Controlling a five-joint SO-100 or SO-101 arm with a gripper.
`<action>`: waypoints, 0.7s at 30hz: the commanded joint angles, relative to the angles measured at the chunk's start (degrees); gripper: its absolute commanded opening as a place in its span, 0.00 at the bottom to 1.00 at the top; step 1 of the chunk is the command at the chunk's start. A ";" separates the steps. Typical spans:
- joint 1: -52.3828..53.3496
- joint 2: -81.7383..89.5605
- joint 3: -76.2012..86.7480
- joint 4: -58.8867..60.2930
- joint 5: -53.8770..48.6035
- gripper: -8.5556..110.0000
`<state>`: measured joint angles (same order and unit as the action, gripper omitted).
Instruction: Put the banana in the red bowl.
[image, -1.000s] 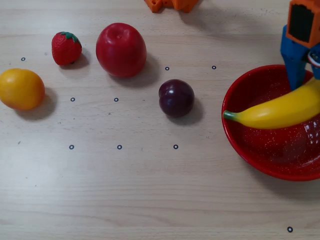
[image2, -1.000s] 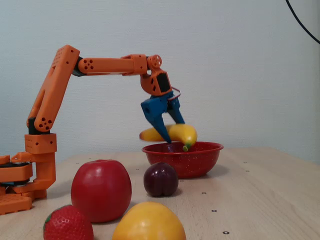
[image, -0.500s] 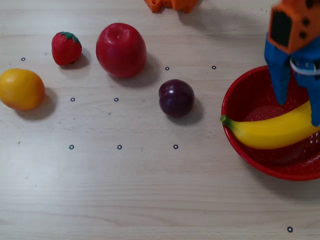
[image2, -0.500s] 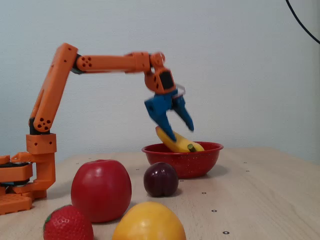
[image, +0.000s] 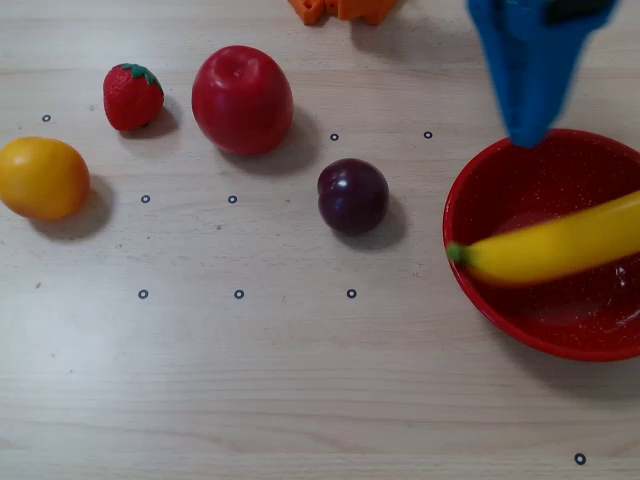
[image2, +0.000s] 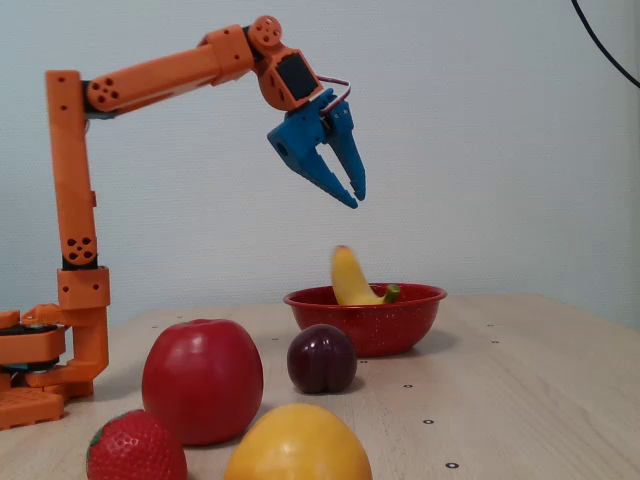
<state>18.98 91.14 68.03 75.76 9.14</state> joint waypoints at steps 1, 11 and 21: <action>-2.55 8.88 2.81 -3.69 -2.11 0.07; -9.32 31.29 36.30 -20.13 -4.04 0.07; -13.18 53.44 69.26 -36.47 -2.20 0.07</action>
<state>8.00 140.98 136.14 42.28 5.89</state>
